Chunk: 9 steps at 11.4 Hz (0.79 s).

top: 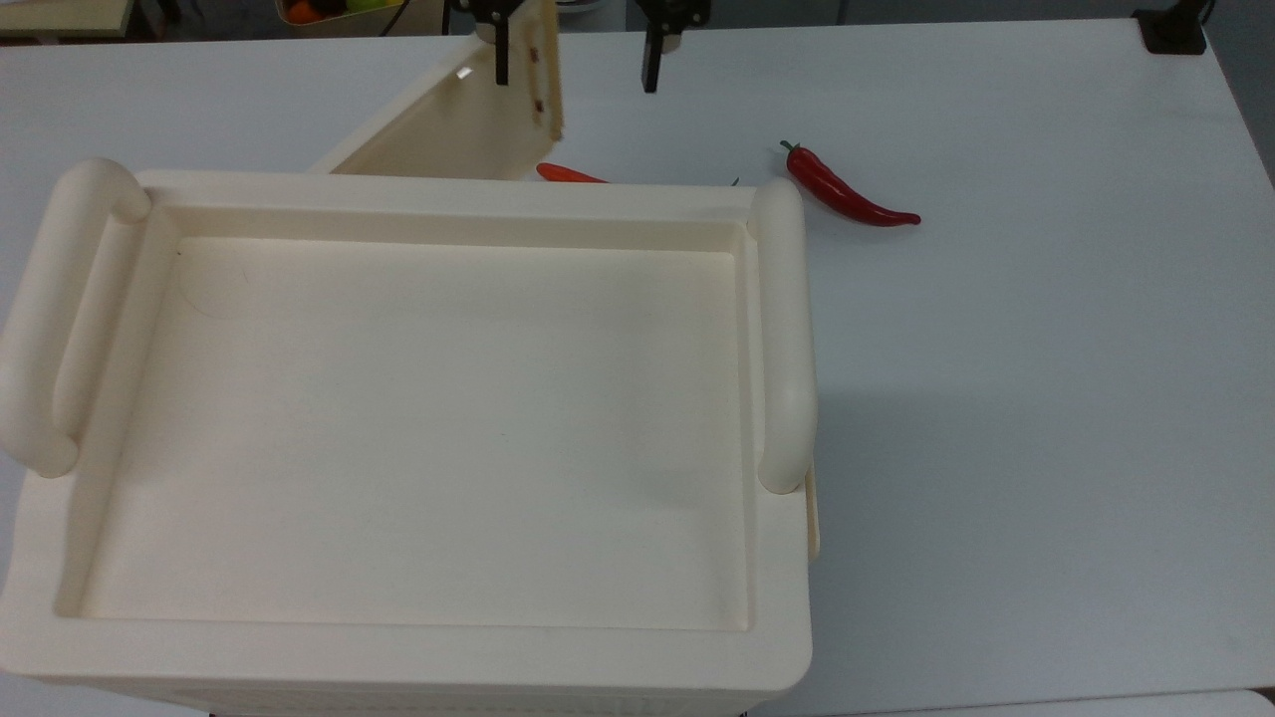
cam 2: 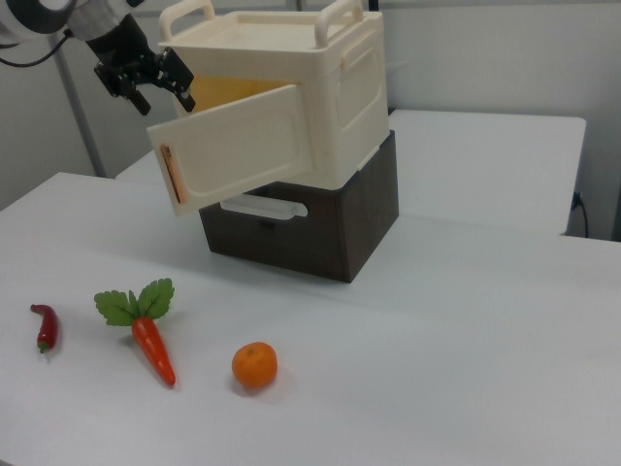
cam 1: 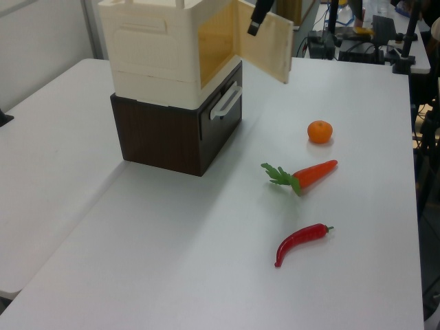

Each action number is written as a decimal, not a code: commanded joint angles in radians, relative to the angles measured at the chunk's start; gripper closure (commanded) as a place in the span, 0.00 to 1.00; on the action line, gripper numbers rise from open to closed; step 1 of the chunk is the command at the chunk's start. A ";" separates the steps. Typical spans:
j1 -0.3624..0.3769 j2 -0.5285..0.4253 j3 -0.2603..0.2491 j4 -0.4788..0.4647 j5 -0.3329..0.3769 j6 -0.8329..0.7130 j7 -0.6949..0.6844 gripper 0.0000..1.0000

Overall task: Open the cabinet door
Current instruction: 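Release the door and lift the gripper away from the cabinet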

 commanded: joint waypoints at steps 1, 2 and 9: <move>-0.001 -0.024 -0.002 -0.043 0.004 -0.084 -0.038 0.00; -0.001 -0.024 0.000 -0.059 0.009 -0.122 -0.038 0.00; -0.093 -0.163 0.006 -0.353 0.084 -0.164 -0.018 0.00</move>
